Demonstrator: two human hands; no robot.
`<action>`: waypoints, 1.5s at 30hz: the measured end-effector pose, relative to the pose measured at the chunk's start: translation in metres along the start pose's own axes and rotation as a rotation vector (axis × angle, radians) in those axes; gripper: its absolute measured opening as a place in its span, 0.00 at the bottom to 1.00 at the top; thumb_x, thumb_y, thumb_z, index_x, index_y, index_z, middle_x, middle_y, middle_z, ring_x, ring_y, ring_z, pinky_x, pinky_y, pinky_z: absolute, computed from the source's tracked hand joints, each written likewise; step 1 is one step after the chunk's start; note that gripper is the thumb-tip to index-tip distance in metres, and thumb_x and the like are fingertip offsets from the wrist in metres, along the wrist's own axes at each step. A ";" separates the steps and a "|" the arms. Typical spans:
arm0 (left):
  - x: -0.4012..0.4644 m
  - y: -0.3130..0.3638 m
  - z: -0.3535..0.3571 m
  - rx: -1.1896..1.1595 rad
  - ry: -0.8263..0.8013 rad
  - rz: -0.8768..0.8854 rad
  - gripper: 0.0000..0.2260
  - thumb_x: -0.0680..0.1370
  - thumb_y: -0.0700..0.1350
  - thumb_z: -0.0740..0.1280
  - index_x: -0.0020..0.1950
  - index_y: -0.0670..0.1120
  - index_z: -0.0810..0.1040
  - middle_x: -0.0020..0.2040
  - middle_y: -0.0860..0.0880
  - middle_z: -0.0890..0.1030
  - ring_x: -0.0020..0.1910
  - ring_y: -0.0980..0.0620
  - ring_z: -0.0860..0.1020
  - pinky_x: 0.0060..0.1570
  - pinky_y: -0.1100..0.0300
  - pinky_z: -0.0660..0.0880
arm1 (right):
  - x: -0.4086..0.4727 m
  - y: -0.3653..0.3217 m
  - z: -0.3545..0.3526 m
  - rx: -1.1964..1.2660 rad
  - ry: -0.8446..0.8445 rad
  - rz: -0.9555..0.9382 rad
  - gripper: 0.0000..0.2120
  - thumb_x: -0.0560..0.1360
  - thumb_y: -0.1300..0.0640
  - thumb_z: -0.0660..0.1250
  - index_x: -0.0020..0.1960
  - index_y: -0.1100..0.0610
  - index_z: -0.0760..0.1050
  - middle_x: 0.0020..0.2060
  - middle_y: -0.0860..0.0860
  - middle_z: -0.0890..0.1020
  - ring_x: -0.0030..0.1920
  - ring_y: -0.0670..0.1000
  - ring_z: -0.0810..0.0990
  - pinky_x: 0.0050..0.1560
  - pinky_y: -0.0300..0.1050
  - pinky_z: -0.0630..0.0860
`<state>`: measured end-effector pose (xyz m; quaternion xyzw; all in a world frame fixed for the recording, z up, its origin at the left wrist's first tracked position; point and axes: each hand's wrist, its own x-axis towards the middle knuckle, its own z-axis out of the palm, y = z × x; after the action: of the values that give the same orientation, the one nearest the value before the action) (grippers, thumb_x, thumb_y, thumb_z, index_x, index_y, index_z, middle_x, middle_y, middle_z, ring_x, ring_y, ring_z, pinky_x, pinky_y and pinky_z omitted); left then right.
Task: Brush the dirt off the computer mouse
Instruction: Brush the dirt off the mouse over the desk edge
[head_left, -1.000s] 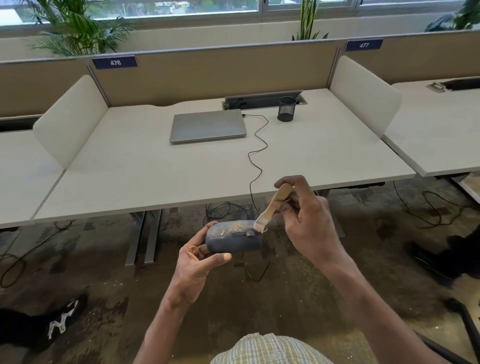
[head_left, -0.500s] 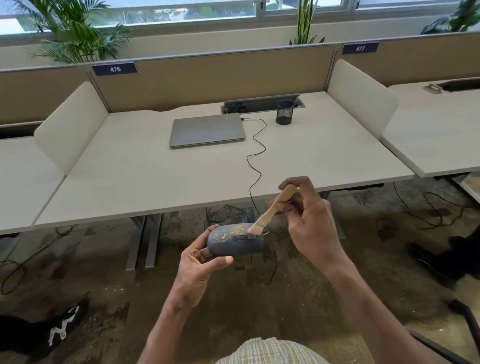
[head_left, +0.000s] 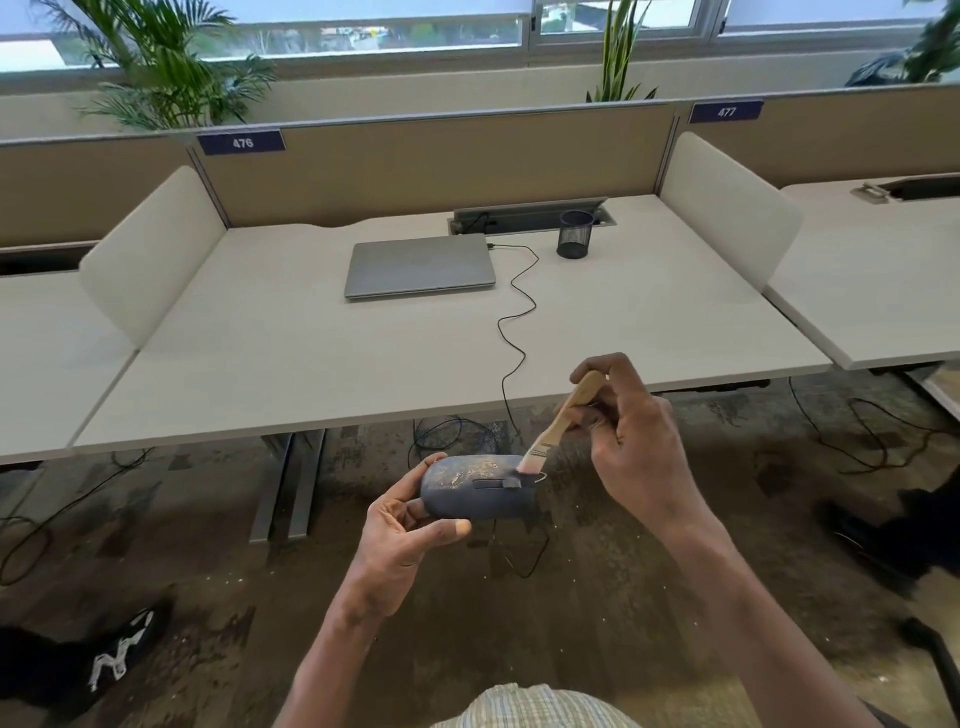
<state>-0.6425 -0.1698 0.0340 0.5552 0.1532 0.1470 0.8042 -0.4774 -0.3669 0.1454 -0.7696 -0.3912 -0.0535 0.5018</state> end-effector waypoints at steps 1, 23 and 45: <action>0.000 0.000 0.001 0.006 -0.009 0.001 0.36 0.60 0.49 0.88 0.67 0.58 0.82 0.65 0.44 0.83 0.65 0.43 0.82 0.53 0.58 0.84 | 0.003 -0.001 0.002 -0.001 -0.008 0.000 0.22 0.77 0.74 0.64 0.58 0.48 0.68 0.43 0.48 0.84 0.45 0.43 0.85 0.44 0.41 0.84; -0.002 0.001 0.010 0.037 0.007 -0.006 0.35 0.60 0.50 0.88 0.67 0.58 0.82 0.63 0.45 0.84 0.64 0.43 0.83 0.52 0.57 0.84 | 0.010 -0.006 0.001 0.040 -0.169 -0.027 0.25 0.75 0.78 0.58 0.56 0.48 0.69 0.44 0.51 0.83 0.47 0.46 0.85 0.47 0.49 0.85; -0.004 -0.004 -0.001 -0.019 -0.013 -0.061 0.38 0.63 0.39 0.83 0.73 0.48 0.75 0.62 0.43 0.85 0.61 0.43 0.84 0.51 0.58 0.84 | 0.016 0.003 0.001 0.094 -0.170 -0.012 0.28 0.73 0.80 0.56 0.54 0.46 0.69 0.42 0.54 0.83 0.46 0.48 0.85 0.46 0.41 0.84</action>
<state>-0.6461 -0.1721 0.0305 0.5435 0.1634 0.1200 0.8146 -0.4644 -0.3574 0.1503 -0.7446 -0.4391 0.0273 0.5020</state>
